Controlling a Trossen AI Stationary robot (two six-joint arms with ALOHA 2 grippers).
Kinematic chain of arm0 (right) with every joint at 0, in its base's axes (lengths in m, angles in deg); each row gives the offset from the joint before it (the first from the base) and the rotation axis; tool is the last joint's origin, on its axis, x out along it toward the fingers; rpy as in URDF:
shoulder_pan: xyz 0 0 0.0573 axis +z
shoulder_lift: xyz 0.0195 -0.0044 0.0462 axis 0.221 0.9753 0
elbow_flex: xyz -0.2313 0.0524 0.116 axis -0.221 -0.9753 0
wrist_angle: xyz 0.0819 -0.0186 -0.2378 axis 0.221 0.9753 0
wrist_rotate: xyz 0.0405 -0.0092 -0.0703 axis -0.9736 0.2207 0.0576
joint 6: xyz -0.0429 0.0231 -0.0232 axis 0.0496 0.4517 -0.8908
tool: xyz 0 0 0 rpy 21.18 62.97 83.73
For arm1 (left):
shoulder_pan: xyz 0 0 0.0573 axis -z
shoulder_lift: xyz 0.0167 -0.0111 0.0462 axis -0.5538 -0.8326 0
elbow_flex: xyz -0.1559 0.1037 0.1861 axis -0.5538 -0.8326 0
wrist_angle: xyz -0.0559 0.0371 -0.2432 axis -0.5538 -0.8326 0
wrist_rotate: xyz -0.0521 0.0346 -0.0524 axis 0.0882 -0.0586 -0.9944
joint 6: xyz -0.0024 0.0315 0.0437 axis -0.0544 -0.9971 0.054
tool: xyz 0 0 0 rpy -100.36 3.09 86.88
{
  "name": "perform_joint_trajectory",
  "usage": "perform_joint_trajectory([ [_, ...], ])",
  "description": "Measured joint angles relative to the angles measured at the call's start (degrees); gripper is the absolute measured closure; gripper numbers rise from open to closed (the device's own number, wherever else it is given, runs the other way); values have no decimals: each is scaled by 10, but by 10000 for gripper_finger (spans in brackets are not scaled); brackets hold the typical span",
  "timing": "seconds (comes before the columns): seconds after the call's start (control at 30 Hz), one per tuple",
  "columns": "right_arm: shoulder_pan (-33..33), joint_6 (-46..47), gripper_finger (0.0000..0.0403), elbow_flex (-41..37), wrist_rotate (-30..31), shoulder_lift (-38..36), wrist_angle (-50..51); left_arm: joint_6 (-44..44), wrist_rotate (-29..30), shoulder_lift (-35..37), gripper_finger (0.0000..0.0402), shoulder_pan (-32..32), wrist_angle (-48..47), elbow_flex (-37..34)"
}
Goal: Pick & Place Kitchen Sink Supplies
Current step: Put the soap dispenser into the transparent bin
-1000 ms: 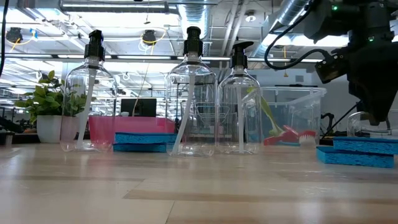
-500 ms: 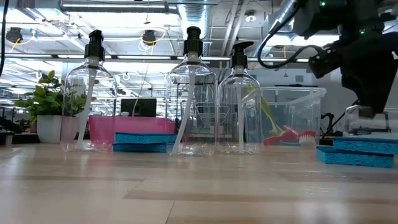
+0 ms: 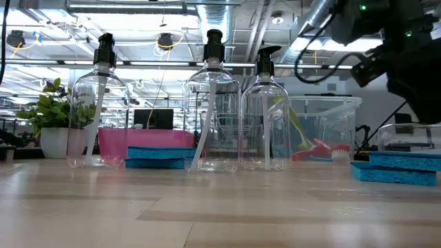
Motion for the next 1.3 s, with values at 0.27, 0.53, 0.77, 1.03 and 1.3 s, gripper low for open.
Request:
perform_joint_trajectory([
  [0.27,58,56,128,0,-65,-1,63,0,0,0,286,0,0,0],
  [0.53,135,137,127,-7,-137,-1,55,0,0,0,286,0,-1,0],
  [0.77,173,167,127,-56,-111,-1,-12,0,0,0,286,0,-1,0],
  [1.03,171,183,127,-94,-51,0,-66,0,0,0,286,0,1,0],
  [1.3,171,232,127,-106,-18,1,-85,0,0,0,286,0,1,0],
])
